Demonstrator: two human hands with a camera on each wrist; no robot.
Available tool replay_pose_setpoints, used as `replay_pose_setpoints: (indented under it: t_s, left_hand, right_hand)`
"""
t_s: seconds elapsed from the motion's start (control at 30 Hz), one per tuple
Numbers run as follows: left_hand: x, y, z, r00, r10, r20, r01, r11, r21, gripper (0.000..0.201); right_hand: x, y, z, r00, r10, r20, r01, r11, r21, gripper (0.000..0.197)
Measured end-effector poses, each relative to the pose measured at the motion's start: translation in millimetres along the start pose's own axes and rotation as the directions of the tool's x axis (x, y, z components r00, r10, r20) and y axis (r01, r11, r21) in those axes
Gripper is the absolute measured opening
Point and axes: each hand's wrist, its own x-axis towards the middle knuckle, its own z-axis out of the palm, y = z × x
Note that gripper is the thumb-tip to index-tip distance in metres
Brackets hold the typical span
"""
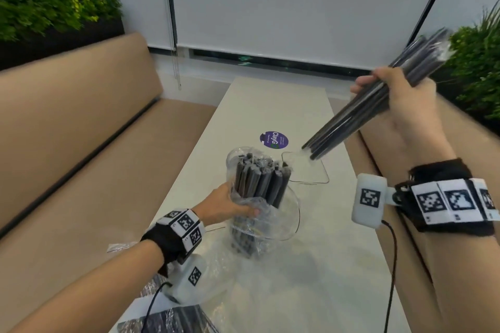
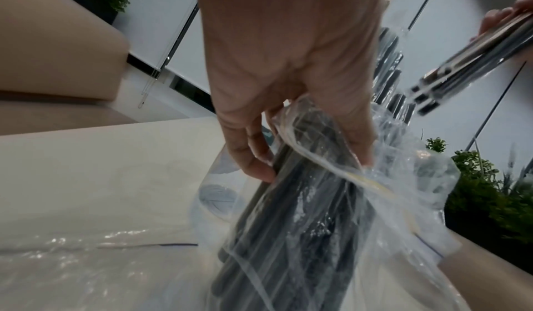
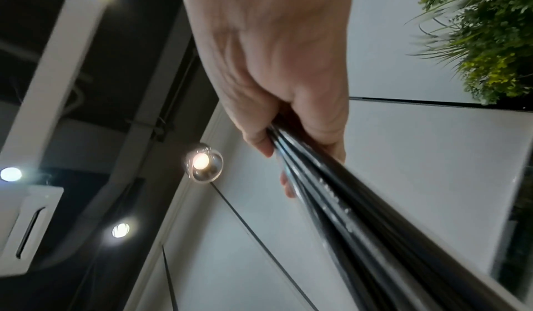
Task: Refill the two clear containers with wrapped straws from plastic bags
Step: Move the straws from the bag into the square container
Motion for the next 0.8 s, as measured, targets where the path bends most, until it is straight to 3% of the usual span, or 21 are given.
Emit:
replay_pose_setpoints:
  t_s: [0.13, 0.3, 0.43, 0.53, 0.67, 0.8]
  left_hand:
    - [-1.6, -5.0, 0.7, 0.999, 0.031, -0.013, -0.032, 0.996, -0.08, 0.055]
    - [3.3, -17.8, -0.8, 0.997, 0.038, -0.06, -0.044, 0.994, -0.103, 0.062]
    - [7.3, -27.9, -1.4, 0.997, 0.033, -0.072, -0.041, 0.993, -0.109, 0.095]
    - [8.1, -29.1, -2.1, 0.997, 0.01, -0.076, -0.018, 0.995, -0.102, 0.099]
    - [11.1, -30.5, -0.8, 0.998, 0.017, -0.059, -0.024, 0.993, -0.118, 0.098]
    - [13.2, -33.9, -0.3, 0.999, 0.034, -0.036, -0.039, 0.989, -0.144, 0.09]
  right_hand:
    - [20.8, 24.6, 7.1, 0.988, -0.053, -0.144, 0.042, 0.996, -0.076, 0.003]
    - [21.6, 135.7, 27.9, 0.967, 0.204, -0.153, -0.233, 0.951, -0.203, 0.003]
    - [20.0, 185.3, 27.1, 0.91, 0.407, -0.086, -0.413, 0.859, -0.303, 0.017]
    - [23.1, 178.1, 22.4, 0.94, 0.333, -0.071, -0.332, 0.852, -0.404, 0.025]
    - [33.9, 148.4, 8.9, 0.977, 0.211, -0.041, -0.201, 0.827, -0.526, 0.05]
    - [29.4, 105.1, -1.0, 0.999, -0.035, -0.032, 0.006, 0.774, -0.633, 0.032]
